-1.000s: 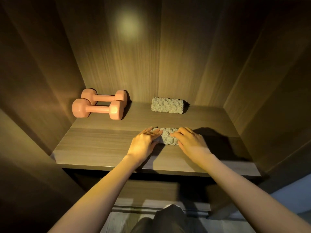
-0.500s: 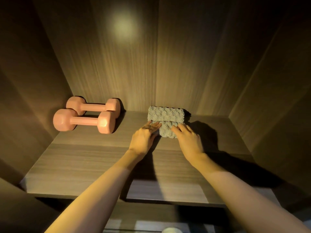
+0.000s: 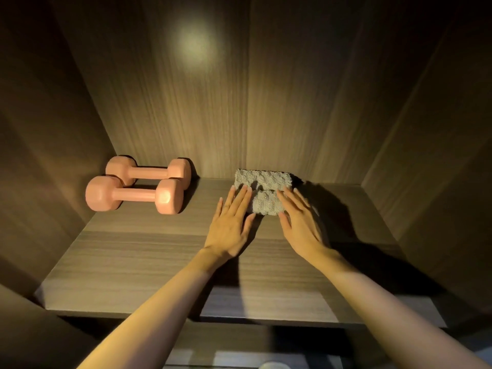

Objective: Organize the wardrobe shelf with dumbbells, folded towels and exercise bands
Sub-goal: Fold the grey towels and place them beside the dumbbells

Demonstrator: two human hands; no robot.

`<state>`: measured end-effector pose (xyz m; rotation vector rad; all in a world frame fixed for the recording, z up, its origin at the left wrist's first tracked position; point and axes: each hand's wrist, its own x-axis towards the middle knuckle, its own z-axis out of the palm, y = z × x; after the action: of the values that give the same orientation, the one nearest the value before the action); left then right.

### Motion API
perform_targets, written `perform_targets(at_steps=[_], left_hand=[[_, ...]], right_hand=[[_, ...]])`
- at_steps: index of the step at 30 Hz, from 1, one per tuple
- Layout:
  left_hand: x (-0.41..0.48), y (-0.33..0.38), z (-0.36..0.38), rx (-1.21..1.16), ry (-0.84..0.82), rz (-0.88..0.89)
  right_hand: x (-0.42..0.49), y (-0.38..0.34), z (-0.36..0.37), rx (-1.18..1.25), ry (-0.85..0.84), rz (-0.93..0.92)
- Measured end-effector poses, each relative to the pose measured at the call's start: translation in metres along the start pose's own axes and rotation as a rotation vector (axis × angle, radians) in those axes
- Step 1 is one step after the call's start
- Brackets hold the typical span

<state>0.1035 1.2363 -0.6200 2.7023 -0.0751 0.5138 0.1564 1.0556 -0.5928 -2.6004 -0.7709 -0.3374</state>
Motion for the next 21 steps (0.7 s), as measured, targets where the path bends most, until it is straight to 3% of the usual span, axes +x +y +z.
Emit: perform_targets(at_steps=[7, 13, 21], left_hand=[[0.002, 0.014, 0.005, 0.165, -0.017, 0.014], [0.006, 0.011, 0.003, 0.246, -0.069, -0.056], [0.012, 0.021, -0.025, 0.146, -0.362, -0.128]], right_hand=[[-0.001, -0.004, 0.01, -0.102, -0.267, 0.038], [0.004, -0.003, 0.015, -0.069, -0.39, 0.03], [0.01, -0.01, -0.014, -0.067, -0.509, 0.056]])
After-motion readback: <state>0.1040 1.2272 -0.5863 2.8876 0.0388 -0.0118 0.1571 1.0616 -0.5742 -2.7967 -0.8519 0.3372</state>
